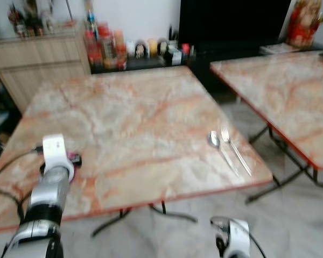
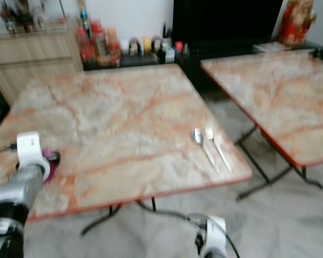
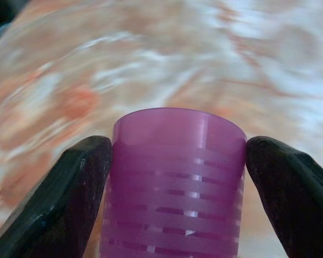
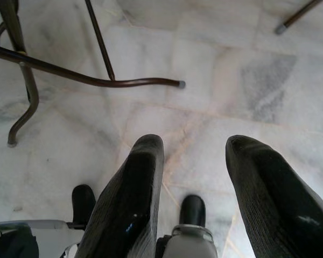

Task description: Setting the table

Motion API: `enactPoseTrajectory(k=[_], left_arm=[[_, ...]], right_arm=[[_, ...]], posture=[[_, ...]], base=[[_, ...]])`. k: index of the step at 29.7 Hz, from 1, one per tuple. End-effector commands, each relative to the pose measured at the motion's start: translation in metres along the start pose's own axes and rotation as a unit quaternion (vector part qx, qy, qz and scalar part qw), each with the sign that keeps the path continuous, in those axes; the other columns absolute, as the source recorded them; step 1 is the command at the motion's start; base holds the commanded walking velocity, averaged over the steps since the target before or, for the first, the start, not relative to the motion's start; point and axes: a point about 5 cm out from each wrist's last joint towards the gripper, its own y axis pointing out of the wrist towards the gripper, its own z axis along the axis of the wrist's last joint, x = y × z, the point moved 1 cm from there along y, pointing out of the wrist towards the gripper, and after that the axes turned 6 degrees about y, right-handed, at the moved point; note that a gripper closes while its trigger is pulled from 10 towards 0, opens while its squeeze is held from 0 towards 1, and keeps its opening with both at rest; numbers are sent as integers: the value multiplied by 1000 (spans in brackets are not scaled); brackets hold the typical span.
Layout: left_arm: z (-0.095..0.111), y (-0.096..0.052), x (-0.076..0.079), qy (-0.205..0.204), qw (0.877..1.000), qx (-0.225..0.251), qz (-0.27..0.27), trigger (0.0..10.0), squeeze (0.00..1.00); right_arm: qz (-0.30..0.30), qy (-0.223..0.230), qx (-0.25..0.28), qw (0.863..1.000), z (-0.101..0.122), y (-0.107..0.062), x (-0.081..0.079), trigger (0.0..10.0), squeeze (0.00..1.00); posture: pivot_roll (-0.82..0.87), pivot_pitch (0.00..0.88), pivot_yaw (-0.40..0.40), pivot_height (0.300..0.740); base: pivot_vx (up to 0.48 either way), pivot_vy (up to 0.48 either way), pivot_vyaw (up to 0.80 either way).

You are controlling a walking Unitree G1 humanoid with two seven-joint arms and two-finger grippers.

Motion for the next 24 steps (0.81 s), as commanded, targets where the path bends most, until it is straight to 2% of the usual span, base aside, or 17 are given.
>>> enactPoseTrajectory(k=[1,4,7,8,10,15,18,24], left_arm=[[-18,-1,11,30,998,-39,-37,10000,0],[-18,-2,13,52,996,-37,-58,10000,0],[-15,-3,18,95,990,-35,-95,10000,0],[-15,-3,18,95,990,-35,-95,10000,0],[-13,-2,20,141,982,-39,-123,10000,0],[-8,-1,20,174,974,-37,-137,10000,0],[-7,-2,23,203,965,-40,-162,10000,0],[-7,-2,26,219,959,-40,-174,10000,0]], right_arm=[[0,0,4,1000,3,1,0,10000,0],[0,1,4,1000,3,1,-1,10000,0],[1,2,4,1000,2,1,-1,10000,0],[1,2,4,1000,2,1,-1,10000,0],[1,3,4,1000,2,1,-2,10000,0],[0,6,4,1000,2,0,-1,10000,0],[0,6,3,1000,1,0,-1,10000,0],[1,6,4,1000,2,0,-1,10000,0]], posture=[[27,0,-1,740],[27,0,1,740],[29,0,1,740],[29,0,1,740],[28,0,3,740],[25,0,7,740],[24,0,7,740],[23,0,8,740]], base=[[0,0,0],[0,0,0],[0,0,0],[0,0,0],[0,0,0],[0,0,0],[0,0,0],[0,0,0]])
